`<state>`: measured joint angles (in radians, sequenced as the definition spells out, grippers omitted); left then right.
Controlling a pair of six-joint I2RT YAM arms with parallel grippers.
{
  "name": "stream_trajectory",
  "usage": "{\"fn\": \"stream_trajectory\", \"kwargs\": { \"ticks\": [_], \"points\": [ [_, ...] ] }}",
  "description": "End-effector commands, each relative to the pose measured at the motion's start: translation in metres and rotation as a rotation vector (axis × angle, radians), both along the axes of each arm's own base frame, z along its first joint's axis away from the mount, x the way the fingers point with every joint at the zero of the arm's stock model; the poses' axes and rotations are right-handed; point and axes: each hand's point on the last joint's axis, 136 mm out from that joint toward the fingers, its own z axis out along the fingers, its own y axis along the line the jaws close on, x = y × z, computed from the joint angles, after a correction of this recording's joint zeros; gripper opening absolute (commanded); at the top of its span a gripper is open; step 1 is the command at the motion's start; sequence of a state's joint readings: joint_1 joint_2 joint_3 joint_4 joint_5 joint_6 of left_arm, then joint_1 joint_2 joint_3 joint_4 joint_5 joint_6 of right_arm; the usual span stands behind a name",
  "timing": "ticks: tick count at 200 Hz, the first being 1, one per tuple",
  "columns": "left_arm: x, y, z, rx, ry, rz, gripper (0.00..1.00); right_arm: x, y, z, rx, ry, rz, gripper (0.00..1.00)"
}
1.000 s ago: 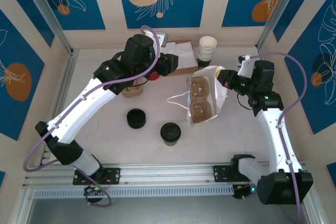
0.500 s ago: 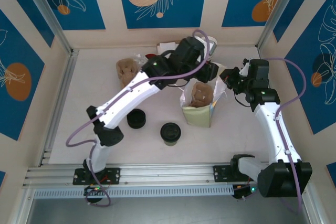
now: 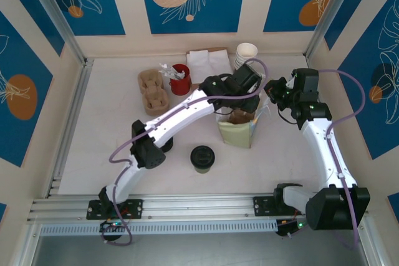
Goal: Pack the takeout coffee
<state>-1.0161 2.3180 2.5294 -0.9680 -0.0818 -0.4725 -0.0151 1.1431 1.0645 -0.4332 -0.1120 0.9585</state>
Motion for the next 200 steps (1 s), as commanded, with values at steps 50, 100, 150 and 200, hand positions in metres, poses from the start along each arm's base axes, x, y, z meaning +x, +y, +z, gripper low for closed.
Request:
{"fn": "stream_trajectory", "kwargs": {
  "ticks": [50, 100, 150, 200],
  "points": [
    [0.012, 0.001, -0.068, 0.122, 0.061, 0.057, 0.33, 0.003, 0.003, 0.02, 0.019, -0.068, 0.021, 0.0],
    [0.027, 0.009, -0.104, 0.162, 0.099, 0.115, 0.35, 0.003, 0.007, 0.02, 0.036, -0.077, 0.039, 0.0],
    [0.032, 0.014, -0.132, 0.191, 0.121, 0.14, 0.39, 0.002, 0.01, 0.018, 0.047, -0.084, 0.063, 0.0],
    [0.031, 0.008, -0.156, 0.168, 0.177, 0.113, 0.47, 0.0, 0.021, 0.023, 0.064, -0.128, 0.141, 0.0]
  ]
}}
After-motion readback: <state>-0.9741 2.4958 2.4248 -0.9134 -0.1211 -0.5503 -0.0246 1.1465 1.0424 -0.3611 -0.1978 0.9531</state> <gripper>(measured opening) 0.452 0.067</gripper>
